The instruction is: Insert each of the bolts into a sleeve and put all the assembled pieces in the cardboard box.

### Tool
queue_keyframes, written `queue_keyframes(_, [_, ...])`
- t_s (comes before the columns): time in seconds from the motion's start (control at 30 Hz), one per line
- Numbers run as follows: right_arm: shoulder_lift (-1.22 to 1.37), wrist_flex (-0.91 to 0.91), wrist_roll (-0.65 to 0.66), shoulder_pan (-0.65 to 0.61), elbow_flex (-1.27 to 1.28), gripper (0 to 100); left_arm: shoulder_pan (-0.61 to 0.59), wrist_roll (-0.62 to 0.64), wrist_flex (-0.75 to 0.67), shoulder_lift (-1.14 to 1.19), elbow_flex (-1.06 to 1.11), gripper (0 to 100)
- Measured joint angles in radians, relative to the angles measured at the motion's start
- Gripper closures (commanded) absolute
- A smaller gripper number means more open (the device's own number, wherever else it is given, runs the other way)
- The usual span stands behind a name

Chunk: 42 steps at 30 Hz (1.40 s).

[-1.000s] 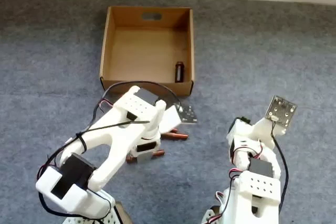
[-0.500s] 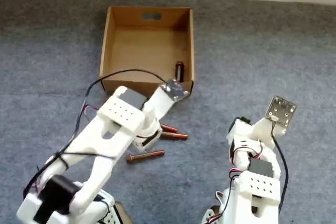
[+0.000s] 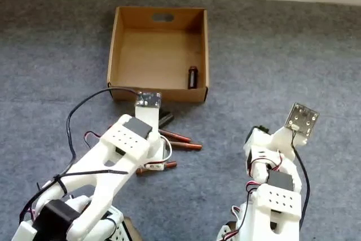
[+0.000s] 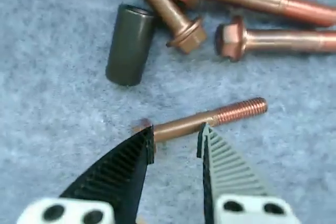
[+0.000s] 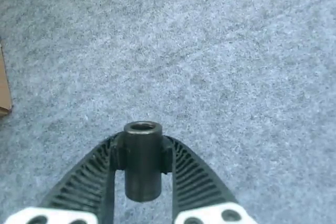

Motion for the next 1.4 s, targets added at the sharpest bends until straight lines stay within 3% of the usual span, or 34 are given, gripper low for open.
queue_keyframes(0.27, [0.0,0.0,0.0,0.0,0.0,99.2,0.0,0.009,0.003,0.0,0.0,85])
queue_keyframes(0.53, [0.0,0.0,0.0,0.0,0.0,99.2,0.005,-0.003,0.146,-0.002,-0.026,86])
queue_keyframes(0.67, [0.0,0.0,0.0,0.0,0.0,99.2,0.06,-0.072,0.175,-0.002,-0.026,93])
queue_keyframes(0.9, [0.0,0.0,0.0,0.0,0.0,99.2,0.135,-0.084,0.178,-0.002,-0.026,94])
queue_keyframes(1.2, [0.0,0.0,0.0,0.0,0.0,99.2,0.021,-0.083,-0.107,-0.002,0.143,94])
queue_keyframes(1.4, [0.0,0.0,0.0,0.0,0.0,99.2,-0.041,-0.081,-0.195,-0.002,0.152,93])
